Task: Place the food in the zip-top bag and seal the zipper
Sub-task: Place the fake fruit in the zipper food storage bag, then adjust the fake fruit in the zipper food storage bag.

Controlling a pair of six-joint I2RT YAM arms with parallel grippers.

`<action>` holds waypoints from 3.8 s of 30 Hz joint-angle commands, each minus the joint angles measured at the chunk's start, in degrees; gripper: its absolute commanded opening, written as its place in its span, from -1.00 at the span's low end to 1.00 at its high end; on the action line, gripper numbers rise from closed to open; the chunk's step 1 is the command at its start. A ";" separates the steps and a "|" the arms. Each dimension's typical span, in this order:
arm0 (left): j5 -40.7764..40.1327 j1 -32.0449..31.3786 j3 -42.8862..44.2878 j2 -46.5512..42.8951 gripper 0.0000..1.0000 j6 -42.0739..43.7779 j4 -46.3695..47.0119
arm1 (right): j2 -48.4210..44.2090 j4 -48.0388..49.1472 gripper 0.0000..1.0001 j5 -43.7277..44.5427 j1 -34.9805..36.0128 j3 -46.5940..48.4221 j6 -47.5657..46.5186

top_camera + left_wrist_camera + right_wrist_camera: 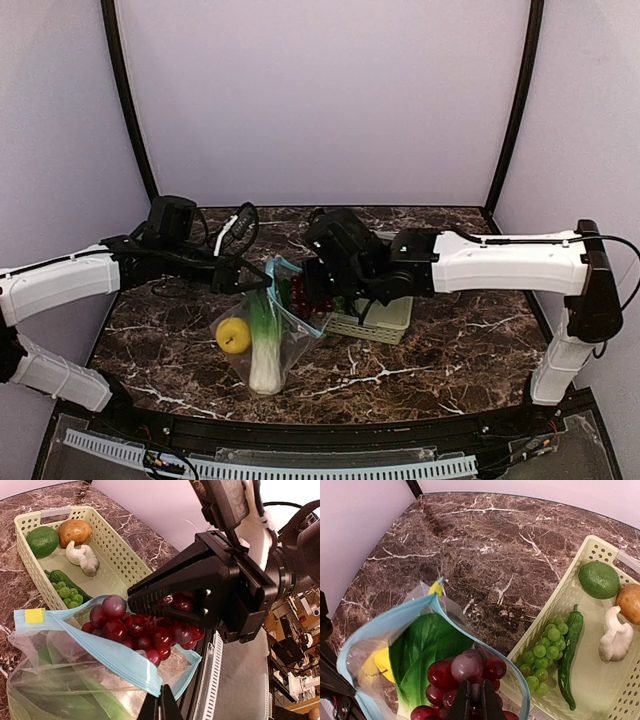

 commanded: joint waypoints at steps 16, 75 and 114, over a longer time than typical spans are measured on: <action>4.21 -0.25 -0.12 2.00 -0.99 -0.93 2.77 | 4.09 12.13 -0.95 4.94 -0.22 -0.46 1.35; 3.08 -0.43 0.01 2.63 -0.99 0.12 1.37 | -17.32 12.20 0.70 -16.78 0.52 -27.38 12.59; 11.80 -7.66 0.34 5.03 -0.99 1.30 2.51 | -2.93 29.38 -0.88 -34.44 -1.43 -25.96 9.39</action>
